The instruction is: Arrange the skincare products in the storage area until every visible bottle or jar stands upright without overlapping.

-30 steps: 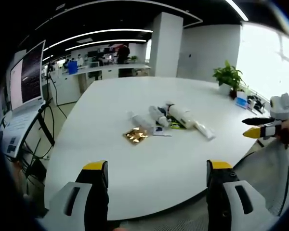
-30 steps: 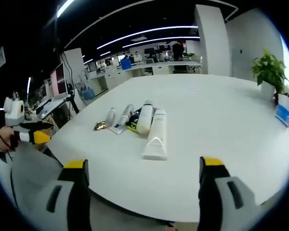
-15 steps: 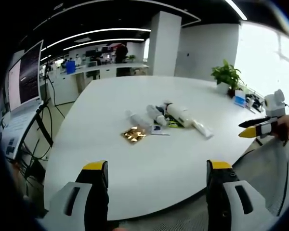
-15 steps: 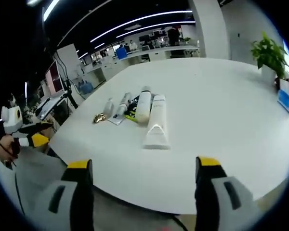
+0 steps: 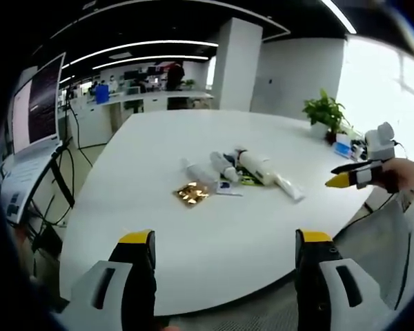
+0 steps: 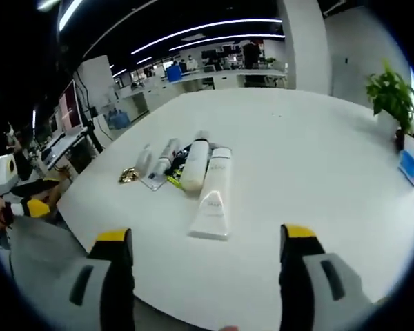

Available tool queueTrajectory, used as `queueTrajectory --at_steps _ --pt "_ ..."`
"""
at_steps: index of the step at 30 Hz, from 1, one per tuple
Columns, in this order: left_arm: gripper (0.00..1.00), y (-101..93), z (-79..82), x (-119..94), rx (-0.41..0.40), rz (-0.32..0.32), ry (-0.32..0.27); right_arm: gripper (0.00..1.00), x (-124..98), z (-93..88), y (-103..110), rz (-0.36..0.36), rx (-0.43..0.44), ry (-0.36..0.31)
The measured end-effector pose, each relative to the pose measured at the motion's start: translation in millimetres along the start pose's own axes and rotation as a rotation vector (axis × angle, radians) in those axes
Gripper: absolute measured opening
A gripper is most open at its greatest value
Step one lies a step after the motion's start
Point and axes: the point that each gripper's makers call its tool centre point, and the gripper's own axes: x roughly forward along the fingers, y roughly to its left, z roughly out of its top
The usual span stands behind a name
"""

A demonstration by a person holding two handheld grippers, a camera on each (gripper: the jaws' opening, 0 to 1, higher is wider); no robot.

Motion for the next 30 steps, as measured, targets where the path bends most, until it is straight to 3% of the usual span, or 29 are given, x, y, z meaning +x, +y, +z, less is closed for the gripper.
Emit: queueTrajectory --at_steps 12,17,30 --pt "0.8 3.6 0.7 0.1 -0.027 0.0 -0.006 0.85 34.6 3.8 -1.6 0.025 -0.061 0.045" --pt "0.81 5.7 0.2 1.2 -0.041 -0.004 -0.006 0.82 58.6 -4.1 -5.5 0.024 -0.102 0.094" --pt "0.81 10.5 -5.6 4.9 -0.042 -0.008 0.015 0.72 90.0 -12.6 -0.1 0.014 -0.222 0.15"
